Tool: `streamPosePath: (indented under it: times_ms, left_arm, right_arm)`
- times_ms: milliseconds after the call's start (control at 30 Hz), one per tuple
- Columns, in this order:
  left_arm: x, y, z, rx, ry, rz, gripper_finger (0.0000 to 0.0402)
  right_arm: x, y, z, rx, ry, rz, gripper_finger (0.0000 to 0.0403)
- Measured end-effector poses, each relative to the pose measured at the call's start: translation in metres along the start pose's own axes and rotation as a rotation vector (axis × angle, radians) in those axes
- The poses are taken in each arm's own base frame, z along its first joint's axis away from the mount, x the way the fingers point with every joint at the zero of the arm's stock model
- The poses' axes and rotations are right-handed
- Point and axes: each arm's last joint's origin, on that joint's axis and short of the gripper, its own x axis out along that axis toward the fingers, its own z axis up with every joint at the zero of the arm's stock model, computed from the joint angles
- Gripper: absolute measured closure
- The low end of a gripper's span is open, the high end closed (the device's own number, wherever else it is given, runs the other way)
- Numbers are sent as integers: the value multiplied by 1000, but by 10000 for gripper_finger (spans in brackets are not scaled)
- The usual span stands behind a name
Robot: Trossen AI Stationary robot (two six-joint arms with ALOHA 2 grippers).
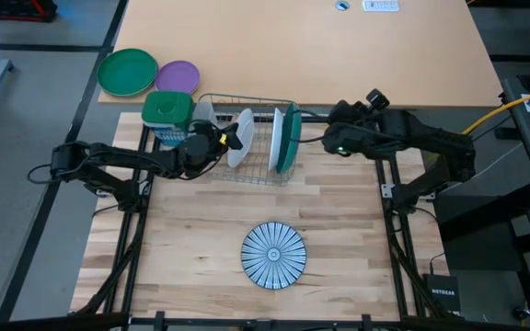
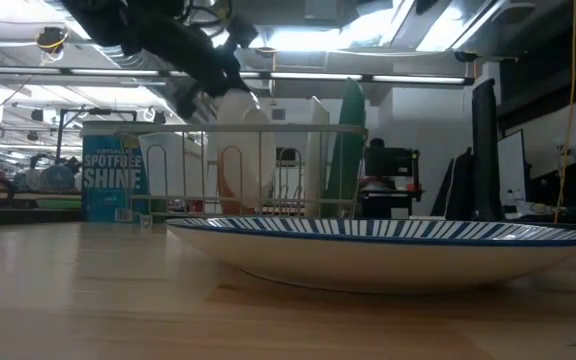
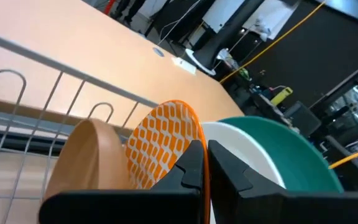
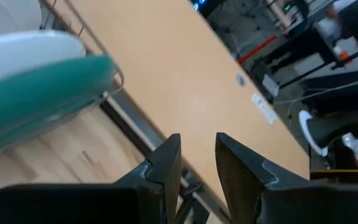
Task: Sort dishes
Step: Put the orange patterned plate in the dish rack
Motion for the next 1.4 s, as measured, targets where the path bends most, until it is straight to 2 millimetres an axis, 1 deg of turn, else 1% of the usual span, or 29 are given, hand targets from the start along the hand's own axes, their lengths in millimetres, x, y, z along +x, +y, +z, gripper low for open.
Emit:
streamPosePath:
  times_ms: [200, 367, 500, 667, 933, 1033, 1200, 1400]
  left_arm:
    - [8, 5, -16, 35, 22, 28, 401]
    - [12, 9, -24, 65, 38, 45, 394]
    - [13, 9, -25, 73, 45, 46, 381]
    - [13, 10, -25, 160, 47, 45, 357]
    - [13, 10, -25, 272, 51, 45, 292]
    - [13, 10, -25, 343, 52, 44, 274]
    - [11, 9, -23, 494, 50, 36, 260]
    - [4, 3, -19, 618, 44, 6, 259]
  right_arm:
    - [24, 23, -7, -8, 63, 42, 299]
    - [37, 41, -16, -32, 83, 46, 299]
    - [43, 50, -23, -60, 113, 62, 299]
    - [47, 56, -28, -68, 128, 77, 299]
    - [47, 57, -27, -52, 124, 97, 299]
    - [47, 57, -27, -51, 123, 97, 299]
    - [47, 57, -27, -52, 128, 108, 299]
    - [47, 58, -27, -52, 141, 136, 299]
